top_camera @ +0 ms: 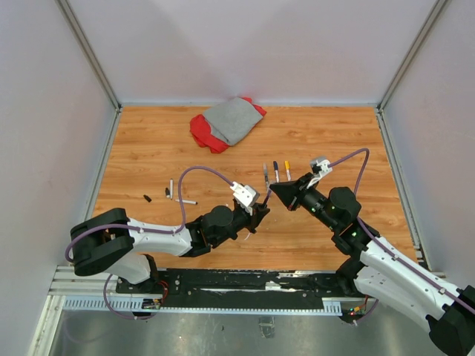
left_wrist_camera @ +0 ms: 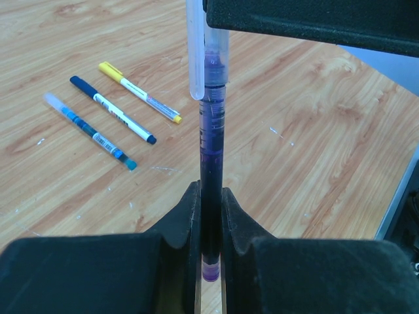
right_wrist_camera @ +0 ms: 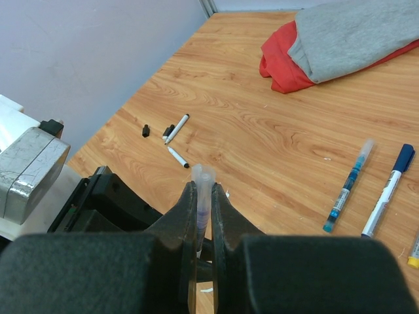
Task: Insert the pens into the pen caps
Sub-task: Insert the pen cap onto the pen, then press the pen cap onto the pen.
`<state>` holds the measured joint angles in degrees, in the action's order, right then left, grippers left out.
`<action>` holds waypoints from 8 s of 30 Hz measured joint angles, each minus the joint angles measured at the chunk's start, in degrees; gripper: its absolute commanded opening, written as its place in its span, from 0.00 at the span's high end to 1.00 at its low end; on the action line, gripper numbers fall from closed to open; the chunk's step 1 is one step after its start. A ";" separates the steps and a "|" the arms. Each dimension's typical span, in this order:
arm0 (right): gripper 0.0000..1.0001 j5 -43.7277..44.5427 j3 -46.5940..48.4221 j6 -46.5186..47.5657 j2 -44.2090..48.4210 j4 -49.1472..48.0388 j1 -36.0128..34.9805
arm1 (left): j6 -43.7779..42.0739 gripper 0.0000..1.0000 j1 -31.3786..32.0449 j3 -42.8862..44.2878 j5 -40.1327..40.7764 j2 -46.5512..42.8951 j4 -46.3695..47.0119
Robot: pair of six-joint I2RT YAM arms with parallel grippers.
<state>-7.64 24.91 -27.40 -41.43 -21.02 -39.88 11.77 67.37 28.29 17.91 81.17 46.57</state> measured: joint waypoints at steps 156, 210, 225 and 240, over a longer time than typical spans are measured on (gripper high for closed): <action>0.99 30.42 -5.27 -14.56 -22.84 -17.73 -19.54 | 1.29 0.99 1.38 -3.10 3.65 0.61 -15.76; 0.99 19.19 16.09 -0.87 -4.33 16.65 -16.94 | 3.80 1.00 1.38 9.11 -5.01 -11.19 -26.29; 1.00 19.37 16.33 -0.24 -6.05 16.20 -17.77 | 4.85 0.99 1.38 9.31 -5.42 -12.37 -28.76; 0.99 25.46 15.82 -2.56 -4.33 15.98 -21.88 | 5.03 1.00 1.40 9.31 -7.34 -14.51 -29.92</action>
<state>17.82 40.73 -29.95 -45.76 -5.04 -61.76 16.80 68.77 37.60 10.57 66.65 16.64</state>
